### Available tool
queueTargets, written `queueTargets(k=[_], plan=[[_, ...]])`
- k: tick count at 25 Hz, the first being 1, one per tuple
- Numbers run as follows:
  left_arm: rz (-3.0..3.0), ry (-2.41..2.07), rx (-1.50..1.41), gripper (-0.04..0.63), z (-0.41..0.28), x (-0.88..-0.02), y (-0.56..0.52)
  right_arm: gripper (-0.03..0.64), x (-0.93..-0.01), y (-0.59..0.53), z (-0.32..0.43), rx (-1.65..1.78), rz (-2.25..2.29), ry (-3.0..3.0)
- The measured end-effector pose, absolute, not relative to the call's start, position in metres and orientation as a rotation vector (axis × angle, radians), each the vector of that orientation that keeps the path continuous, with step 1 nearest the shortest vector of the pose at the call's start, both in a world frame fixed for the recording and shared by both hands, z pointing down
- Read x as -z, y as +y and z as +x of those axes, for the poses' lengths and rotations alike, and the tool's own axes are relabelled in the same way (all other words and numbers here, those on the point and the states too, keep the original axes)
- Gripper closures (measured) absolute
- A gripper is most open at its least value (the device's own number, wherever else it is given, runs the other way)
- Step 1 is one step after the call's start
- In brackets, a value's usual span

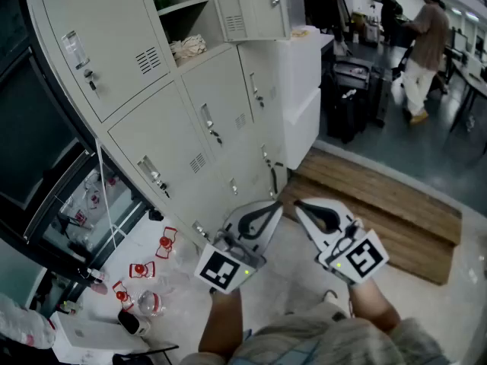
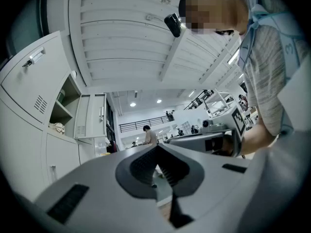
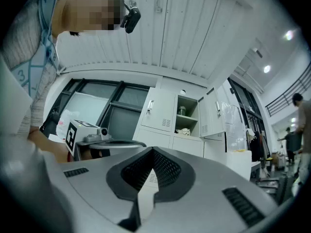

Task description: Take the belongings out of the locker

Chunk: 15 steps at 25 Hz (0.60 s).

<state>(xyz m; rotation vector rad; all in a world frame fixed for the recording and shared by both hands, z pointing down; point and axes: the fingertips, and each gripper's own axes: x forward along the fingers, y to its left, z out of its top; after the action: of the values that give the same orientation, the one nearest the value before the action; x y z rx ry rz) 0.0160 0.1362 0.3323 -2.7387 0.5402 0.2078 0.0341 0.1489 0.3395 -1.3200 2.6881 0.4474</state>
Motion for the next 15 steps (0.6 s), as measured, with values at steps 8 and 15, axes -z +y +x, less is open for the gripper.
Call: queueTargets(k=[8,15], plan=[[-2.732,0.535,-0.194,0.592,0.008,-0.335,0.132,0.615,-0.342,0.143,0.022,-0.463,-1.294,2.705],[-2.737,0.558,-0.211,0.592,-0.004,-0.331,0.128,0.615,-0.342,0.138,0.009,-0.473,-1.266,2.732]])
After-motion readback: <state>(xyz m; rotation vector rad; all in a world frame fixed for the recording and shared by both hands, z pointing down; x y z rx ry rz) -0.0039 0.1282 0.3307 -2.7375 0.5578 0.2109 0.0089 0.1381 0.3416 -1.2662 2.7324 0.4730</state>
